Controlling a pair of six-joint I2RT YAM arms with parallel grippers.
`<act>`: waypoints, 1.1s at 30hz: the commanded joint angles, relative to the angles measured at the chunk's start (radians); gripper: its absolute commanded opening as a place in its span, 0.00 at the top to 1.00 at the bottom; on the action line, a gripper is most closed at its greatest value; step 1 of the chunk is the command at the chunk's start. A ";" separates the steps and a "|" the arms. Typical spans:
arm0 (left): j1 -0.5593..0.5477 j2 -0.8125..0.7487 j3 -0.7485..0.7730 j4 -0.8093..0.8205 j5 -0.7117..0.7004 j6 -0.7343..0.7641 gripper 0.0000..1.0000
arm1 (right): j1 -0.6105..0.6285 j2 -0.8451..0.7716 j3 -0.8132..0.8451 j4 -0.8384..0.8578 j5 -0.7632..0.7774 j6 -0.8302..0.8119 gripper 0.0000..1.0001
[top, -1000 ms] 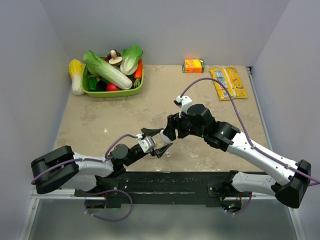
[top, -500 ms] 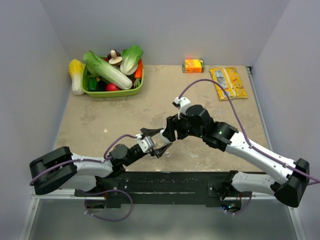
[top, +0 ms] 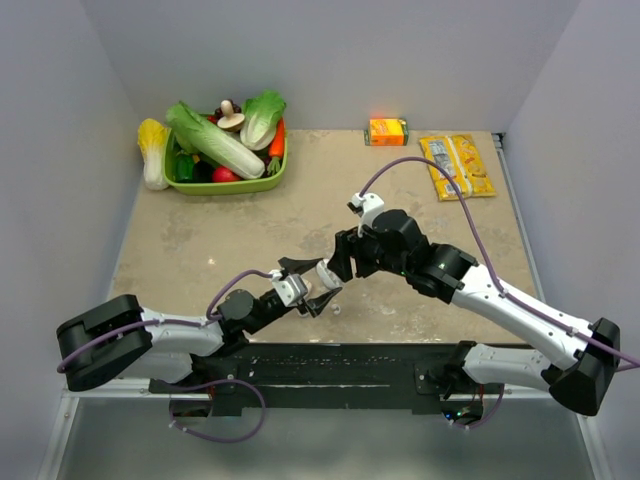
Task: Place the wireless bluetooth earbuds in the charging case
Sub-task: Open the charging case.
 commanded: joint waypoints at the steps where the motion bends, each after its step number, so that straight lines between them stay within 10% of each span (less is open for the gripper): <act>1: -0.007 -0.029 -0.003 0.193 -0.002 0.023 1.00 | -0.024 -0.039 -0.006 -0.023 0.079 -0.001 0.34; 33: -0.017 -0.065 -0.062 0.320 -0.028 0.024 1.00 | -0.102 -0.049 -0.126 0.216 -0.273 0.069 0.59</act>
